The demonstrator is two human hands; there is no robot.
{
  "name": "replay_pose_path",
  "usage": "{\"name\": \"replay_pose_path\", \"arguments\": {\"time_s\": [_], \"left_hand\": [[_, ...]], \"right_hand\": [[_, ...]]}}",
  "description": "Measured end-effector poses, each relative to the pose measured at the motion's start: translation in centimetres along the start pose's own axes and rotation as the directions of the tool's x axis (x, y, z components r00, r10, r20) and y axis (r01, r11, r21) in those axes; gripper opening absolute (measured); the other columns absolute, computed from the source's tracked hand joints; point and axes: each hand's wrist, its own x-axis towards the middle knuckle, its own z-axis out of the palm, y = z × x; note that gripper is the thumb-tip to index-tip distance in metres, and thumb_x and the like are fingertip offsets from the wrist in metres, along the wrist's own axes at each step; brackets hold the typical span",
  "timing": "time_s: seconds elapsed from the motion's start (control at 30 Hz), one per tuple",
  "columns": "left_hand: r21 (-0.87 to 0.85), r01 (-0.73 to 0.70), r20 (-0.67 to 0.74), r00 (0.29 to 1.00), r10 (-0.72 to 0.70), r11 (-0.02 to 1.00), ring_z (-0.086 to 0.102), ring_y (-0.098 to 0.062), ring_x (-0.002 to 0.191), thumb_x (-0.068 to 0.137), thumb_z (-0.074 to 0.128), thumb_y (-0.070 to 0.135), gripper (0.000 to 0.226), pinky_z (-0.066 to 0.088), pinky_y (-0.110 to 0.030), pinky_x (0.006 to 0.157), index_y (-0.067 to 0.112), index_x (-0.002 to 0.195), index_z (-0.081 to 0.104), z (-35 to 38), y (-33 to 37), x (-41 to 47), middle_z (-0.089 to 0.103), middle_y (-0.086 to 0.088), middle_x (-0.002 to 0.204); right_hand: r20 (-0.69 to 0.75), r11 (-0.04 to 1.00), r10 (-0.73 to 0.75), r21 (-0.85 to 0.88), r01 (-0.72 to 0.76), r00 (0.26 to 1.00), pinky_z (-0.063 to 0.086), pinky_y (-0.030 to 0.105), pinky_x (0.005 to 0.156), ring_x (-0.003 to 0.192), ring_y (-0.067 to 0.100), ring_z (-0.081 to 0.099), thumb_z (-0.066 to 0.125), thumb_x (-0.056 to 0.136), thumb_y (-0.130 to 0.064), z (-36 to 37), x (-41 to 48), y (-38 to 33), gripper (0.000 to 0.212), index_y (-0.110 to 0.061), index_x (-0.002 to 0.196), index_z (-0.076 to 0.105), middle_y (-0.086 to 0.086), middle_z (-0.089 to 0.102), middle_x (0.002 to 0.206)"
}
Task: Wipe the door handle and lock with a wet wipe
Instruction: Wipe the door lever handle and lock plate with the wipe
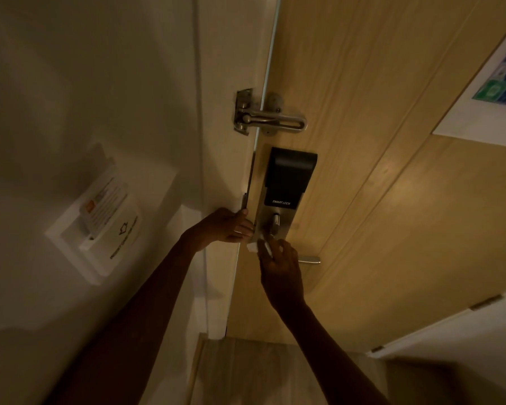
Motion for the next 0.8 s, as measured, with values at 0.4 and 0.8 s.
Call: {"name": "replay_pose_path", "arguments": {"time_s": [0.4, 0.8], "left_hand": [[0.020, -0.070, -0.023, 0.997, 0.070, 0.997, 0.070, -0.019, 0.104, 0.096, 0.047, 0.047, 0.053, 0.057, -0.028, 0.089, 0.002, 0.114, 0.067, -0.4, -0.9, 0.0, 0.073, -0.013, 0.110], [-0.061, -0.055, -0.119, 0.992, 0.048, 0.997, 0.071, -0.025, 0.097, 0.095, 0.051, 0.042, 0.039, 0.053, -0.038, 0.093, 0.010, 0.085, 0.071, 0.2, -1.0, 0.4, 0.077, -0.007, 0.088]], "right_hand": [[-0.043, 1.000, -0.004, -0.025, 0.003, 0.999, 0.050, 0.043, 0.092, 0.110, 0.033, 0.058, 0.063, 0.088, -0.014, -0.7, 0.7, 0.7, 0.032, -0.006, 0.119, 0.062, 0.013, 0.064, 0.120], [0.081, 0.969, -0.177, -0.158, 0.188, 0.981, 0.050, 0.046, 0.093, 0.113, 0.034, 0.060, 0.072, 0.072, -0.009, -0.8, 0.0, 0.6, 0.019, -0.011, 0.091, 0.071, 0.009, 0.065, 0.120]]}}
